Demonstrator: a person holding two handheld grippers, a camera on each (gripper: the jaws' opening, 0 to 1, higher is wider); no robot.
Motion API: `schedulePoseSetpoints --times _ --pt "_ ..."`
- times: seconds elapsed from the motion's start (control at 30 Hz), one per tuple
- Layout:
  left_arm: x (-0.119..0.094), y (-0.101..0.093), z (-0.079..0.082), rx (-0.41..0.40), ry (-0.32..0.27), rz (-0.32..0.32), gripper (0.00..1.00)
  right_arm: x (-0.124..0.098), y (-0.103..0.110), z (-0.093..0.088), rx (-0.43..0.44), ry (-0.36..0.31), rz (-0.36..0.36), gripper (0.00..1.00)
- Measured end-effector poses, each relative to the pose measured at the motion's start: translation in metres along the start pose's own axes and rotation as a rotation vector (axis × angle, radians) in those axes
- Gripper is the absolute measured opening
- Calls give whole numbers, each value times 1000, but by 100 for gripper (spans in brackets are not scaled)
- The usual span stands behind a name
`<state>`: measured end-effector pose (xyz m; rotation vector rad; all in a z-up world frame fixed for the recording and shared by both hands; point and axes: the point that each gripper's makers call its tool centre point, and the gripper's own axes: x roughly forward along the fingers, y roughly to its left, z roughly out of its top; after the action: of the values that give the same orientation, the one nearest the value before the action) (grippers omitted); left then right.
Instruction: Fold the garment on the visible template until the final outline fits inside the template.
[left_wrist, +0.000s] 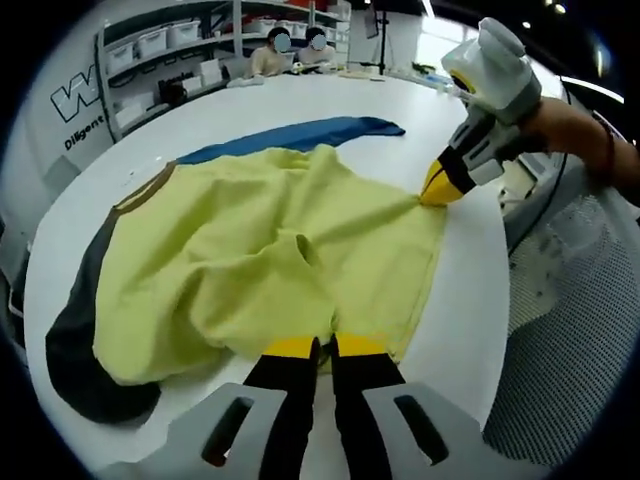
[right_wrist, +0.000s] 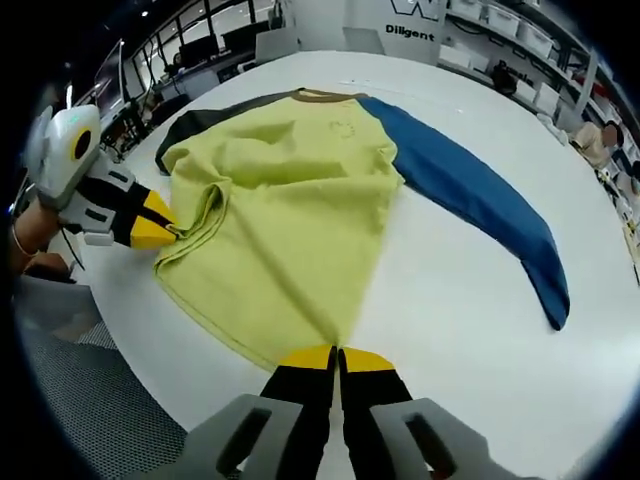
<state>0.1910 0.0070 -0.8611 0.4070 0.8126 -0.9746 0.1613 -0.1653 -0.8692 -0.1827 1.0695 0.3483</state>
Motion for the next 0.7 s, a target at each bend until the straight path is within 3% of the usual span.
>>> schedulePoseSetpoints --times 0.07,0.3,0.43,0.7 --pt "-2 1 0 -19 -9 1 3 -3 1 1 -20 -2 -1 0" --pt "-23 1 -5 26 -12 0 3 -10 0 3 -13 -8 1 0" --pt "-38 3 -13 25 4 1 3 -16 0 -2 -19 3 8 0" --pt "-71 -3 -33 122 67 -32 3 -26 -3 -9 -17 14 19 0"
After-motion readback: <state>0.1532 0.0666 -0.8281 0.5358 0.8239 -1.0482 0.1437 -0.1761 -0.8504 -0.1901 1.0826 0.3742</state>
